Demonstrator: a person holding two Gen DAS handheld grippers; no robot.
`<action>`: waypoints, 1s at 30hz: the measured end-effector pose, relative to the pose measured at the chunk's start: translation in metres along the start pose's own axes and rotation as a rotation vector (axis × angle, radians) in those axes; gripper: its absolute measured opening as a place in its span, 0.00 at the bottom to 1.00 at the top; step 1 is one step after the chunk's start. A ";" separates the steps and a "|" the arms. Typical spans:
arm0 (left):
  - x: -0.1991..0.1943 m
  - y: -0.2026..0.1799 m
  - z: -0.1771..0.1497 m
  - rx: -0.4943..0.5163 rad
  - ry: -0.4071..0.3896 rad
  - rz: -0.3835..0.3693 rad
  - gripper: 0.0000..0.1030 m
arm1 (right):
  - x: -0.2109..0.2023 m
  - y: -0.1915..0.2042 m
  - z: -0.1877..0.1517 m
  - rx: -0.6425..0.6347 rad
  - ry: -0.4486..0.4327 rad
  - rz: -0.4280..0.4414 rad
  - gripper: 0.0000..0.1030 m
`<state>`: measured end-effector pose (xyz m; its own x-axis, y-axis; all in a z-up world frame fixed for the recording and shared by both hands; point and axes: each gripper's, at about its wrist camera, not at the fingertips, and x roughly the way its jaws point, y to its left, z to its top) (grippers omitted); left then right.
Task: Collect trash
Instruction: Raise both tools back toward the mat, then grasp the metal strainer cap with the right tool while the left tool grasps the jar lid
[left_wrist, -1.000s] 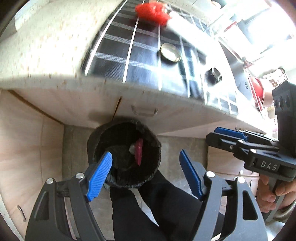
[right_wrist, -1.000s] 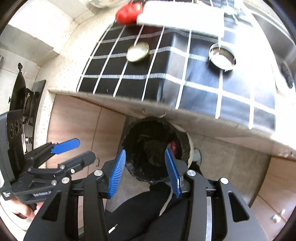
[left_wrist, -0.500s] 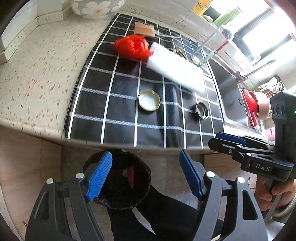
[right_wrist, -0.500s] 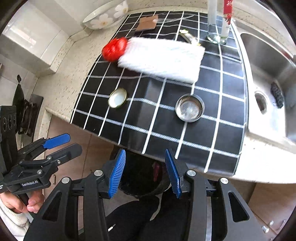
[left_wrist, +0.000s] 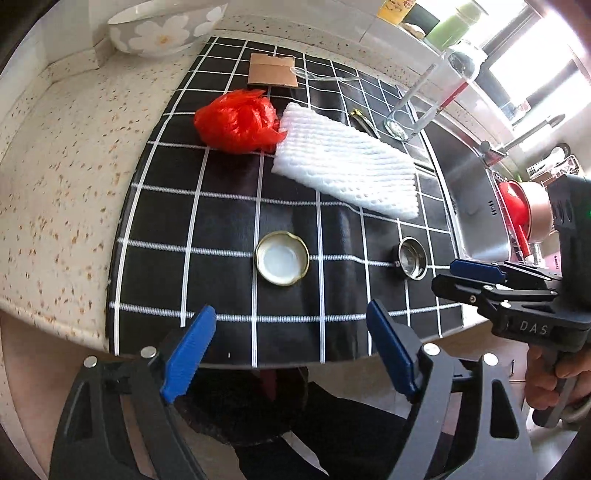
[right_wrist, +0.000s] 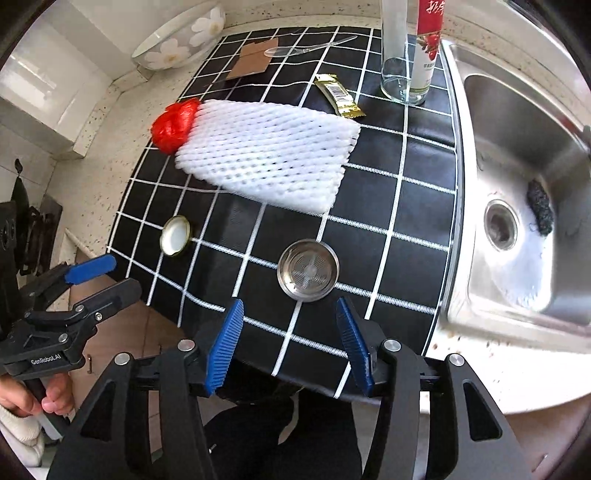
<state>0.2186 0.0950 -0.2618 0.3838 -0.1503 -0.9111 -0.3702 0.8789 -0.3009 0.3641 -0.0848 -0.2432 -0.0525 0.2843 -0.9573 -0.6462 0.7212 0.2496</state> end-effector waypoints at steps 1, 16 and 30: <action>0.003 0.001 0.002 -0.008 0.001 0.000 0.80 | 0.003 -0.001 0.002 -0.005 0.006 -0.002 0.49; 0.030 0.001 0.021 -0.061 -0.004 0.067 0.80 | 0.036 -0.004 0.028 -0.141 0.083 -0.017 0.49; 0.044 -0.001 0.031 -0.098 0.015 0.069 0.72 | 0.046 0.010 0.027 -0.294 0.090 -0.054 0.48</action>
<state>0.2619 0.1016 -0.2935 0.3420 -0.0980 -0.9346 -0.4769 0.8388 -0.2625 0.3758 -0.0478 -0.2807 -0.0709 0.1835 -0.9805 -0.8416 0.5166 0.1575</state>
